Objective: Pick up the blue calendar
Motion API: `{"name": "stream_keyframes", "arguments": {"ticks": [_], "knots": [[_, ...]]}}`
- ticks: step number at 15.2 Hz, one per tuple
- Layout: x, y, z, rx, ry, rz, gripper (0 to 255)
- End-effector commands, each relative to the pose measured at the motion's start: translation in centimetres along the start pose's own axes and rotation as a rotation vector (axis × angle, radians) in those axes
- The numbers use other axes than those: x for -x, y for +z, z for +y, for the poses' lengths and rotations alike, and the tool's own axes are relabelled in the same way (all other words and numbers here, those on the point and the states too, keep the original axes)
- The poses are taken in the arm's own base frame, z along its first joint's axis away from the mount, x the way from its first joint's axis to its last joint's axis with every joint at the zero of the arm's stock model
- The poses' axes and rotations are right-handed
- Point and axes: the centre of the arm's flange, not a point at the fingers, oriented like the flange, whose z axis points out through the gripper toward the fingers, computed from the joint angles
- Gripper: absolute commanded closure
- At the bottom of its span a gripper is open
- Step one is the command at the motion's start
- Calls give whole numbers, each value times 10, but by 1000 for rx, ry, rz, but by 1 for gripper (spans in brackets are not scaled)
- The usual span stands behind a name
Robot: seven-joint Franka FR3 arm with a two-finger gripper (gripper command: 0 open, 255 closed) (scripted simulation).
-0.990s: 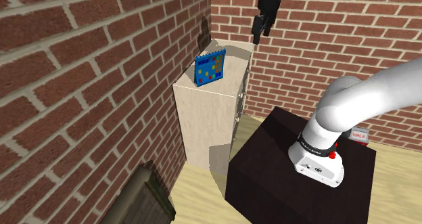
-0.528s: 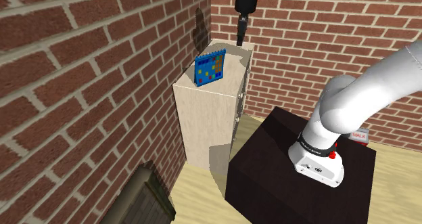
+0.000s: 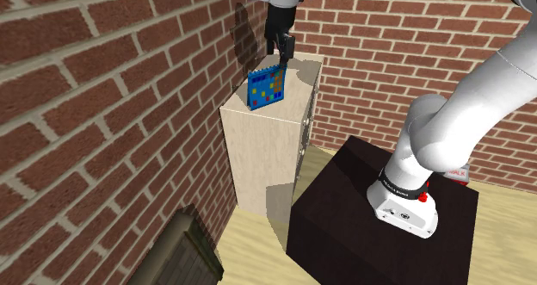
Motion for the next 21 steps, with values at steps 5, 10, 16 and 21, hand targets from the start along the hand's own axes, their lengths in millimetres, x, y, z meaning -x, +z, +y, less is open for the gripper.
{"name": "stream_keyframes", "arguments": {"ticks": [5,10,16,21], "knots": [[-22,22,-8,3,-129,10,0],[-21,41,-11,3,-129,10,0],[-22,42,-10,3,-129,10,255],[-21,35,-10,3,-129,10,255]]}}
